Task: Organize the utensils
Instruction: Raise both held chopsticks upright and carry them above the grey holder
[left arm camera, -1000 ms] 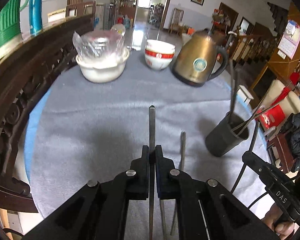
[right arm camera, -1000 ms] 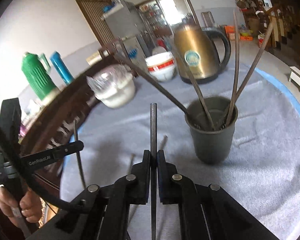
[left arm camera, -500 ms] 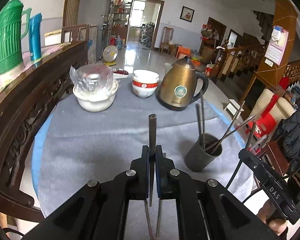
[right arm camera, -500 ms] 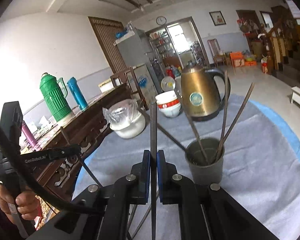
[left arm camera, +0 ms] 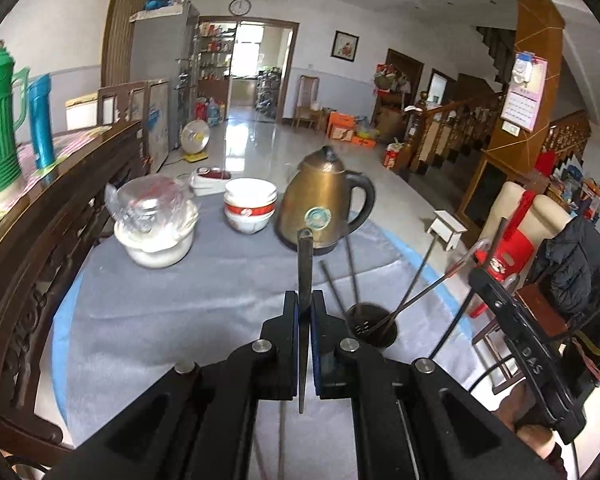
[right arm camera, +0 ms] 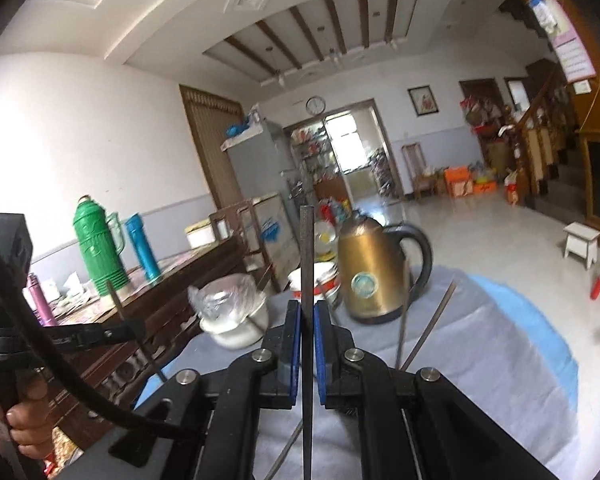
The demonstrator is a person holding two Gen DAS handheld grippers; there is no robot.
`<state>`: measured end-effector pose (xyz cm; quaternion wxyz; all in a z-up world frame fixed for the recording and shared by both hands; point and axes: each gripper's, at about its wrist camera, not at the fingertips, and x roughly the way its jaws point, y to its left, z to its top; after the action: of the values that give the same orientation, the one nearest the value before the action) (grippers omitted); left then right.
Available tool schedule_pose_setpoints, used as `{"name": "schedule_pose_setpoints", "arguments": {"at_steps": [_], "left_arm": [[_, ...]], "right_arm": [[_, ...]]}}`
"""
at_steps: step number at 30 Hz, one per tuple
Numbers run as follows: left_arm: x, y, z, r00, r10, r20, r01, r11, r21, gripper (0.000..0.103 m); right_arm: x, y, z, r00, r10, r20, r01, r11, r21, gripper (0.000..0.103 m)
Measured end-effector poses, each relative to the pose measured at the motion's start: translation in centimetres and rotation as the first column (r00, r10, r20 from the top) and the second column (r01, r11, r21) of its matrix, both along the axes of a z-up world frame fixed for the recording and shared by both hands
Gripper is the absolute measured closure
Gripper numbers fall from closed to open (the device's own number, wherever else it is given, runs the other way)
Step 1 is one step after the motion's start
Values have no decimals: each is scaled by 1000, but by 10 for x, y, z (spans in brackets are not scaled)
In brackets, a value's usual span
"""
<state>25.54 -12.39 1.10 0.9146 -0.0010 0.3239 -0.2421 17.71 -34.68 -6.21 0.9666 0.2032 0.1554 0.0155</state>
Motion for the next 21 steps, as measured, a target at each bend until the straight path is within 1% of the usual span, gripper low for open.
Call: {"name": "schedule_pose_setpoints", "arguments": {"at_steps": [4,8,13,17,21], "left_arm": [[1,-14,12,999,-34,24,35,999,-36,97],[2,-28,25,997,-49,59,52,997,-56,97],[7,-47,38,992,-65,106,75,993,-95,97],[13,-59,41,990,-60,130,76,989,-126,97],[19,-71,31,987,-42,156,65,988,-143,97]], "right_arm": [[4,-14,7,998,-46,45,45,999,7,96],[10,-24,15,991,-94,96,94,996,-1,96],[24,-34,19,980,-147,131,148,989,8,96],[35,-37,18,967,-204,154,209,978,-15,96],[47,-33,11,961,-229,153,239,970,-54,96]]}}
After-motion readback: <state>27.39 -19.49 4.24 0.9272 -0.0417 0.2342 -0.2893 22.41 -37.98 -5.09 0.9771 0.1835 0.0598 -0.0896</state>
